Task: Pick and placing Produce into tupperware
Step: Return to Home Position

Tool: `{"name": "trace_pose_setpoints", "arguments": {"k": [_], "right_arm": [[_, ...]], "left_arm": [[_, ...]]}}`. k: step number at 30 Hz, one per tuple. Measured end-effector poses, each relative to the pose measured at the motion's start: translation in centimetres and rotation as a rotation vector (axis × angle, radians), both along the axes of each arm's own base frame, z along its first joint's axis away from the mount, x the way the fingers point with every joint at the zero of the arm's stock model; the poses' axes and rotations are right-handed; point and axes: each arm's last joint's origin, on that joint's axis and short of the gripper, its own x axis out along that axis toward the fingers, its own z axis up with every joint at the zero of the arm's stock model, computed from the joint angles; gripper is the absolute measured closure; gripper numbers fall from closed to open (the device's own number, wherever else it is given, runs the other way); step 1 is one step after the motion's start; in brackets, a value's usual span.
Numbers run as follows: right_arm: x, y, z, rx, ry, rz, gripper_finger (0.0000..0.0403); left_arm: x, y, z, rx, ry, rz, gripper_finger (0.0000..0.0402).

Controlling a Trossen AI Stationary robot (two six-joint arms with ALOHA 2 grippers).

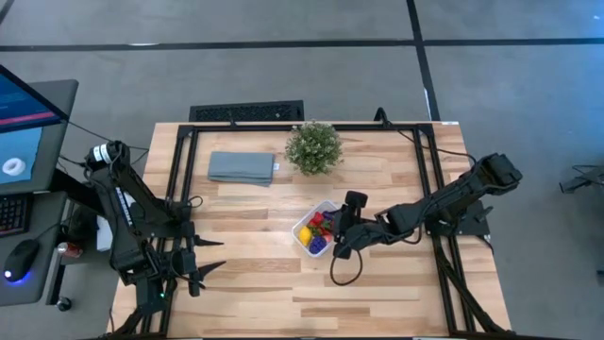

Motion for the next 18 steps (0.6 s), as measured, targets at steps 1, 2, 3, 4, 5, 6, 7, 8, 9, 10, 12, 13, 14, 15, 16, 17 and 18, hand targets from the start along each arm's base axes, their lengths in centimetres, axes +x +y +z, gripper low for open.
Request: {"name": "trace_pose_setpoints", "arguments": {"k": [1, 2, 3, 4, 5, 6, 7, 8, 9, 10, 12, 13, 14, 15, 16, 17, 18], "right_arm": [[0.05, 0.02, 0.04, 0.003, -0.007, 0.000, 0.0175], [0.12, 0.05, 0.11, 0.007, -0.017, 0.000, 0.0175], [0.19, 0.08, 0.20, 0.010, -0.029, 0.000, 0.0175], [0.27, 0.11, 0.30, 0.015, -0.042, 0.000, 0.0175], [0.35, 0.14, 0.38, 0.018, -0.055, -0.002, 0.0175], [0.40, 0.16, 0.45, 0.018, -0.064, -0.002, 0.0175], [0.43, 0.17, 0.48, 0.013, -0.065, 0.003, 0.0175], [0.42, 0.17, 0.48, 0.001, -0.060, 0.012, 0.0174], [0.42, 0.17, 0.48, -0.012, -0.055, 0.022, 0.0174], [0.42, 0.17, 0.47, -0.031, -0.047, 0.035, 0.0174], [0.36, 0.14, 0.40, -0.077, -0.020, 0.067, 0.0175], [0.34, 0.06, 0.37, -0.116, -0.002, 0.085, 0.0175], [0.37, -0.12, 0.36, -0.157, 0.013, 0.098, 0.0175], [0.42, -0.29, 0.37, -0.186, 0.024, 0.110, 0.0175], [0.46, -0.38, 0.37, -0.208, 0.033, 0.124, 0.0174], [0.47, -0.46, 0.37, -0.225, 0.040, 0.131, 0.0174], [0.50, -0.56, 0.37, -0.239, 0.045, 0.134, 0.0174]], "left_arm": [[0.00, 0.00, 0.00, 0.003, 0.001, -0.001, 0.0181], [0.00, 0.00, 0.00, 0.011, 0.002, -0.005, 0.0181], [0.00, 0.01, 0.01, 0.020, -0.001, -0.006, 0.0181], [0.02, 0.03, 0.05, 0.028, -0.015, -0.002, 0.0181], [0.04, 0.05, 0.12, 0.037, -0.036, 0.005, 0.0181], [0.05, 0.08, 0.19, 0.049, -0.060, 0.013, 0.0181], [0.07, 0.11, 0.27, 0.060, -0.086, 0.021, 0.0181], [0.09, 0.15, 0.34, 0.071, -0.109, 0.029, 0.0181], [0.09, 0.16, 0.38, 0.082, -0.123, 0.032, 0.0181], [0.10, 0.17, 0.39, 0.098, -0.123, 0.029, 0.0181], [0.08, 0.15, 0.32, 0.120, -0.094, 0.011, 0.0181], [0.07, 0.12, 0.24, 0.118, -0.065, -0.002, 0.0181], [0.04, 0.09, 0.14, 0.115, -0.026, -0.019, 0.0181], [0.01, 0.04, 0.02, 0.106, 0.014, -0.037, 0.0181], [-0.03, 0.00, -0.09, 0.109, 0.056, -0.059, 0.0181], [-0.11, 0.06, -0.21, 0.143, 0.103, -0.088, 0.0181], [-0.18, 0.20, -0.29, 0.199, 0.137, -0.114, 0.0181]]}}
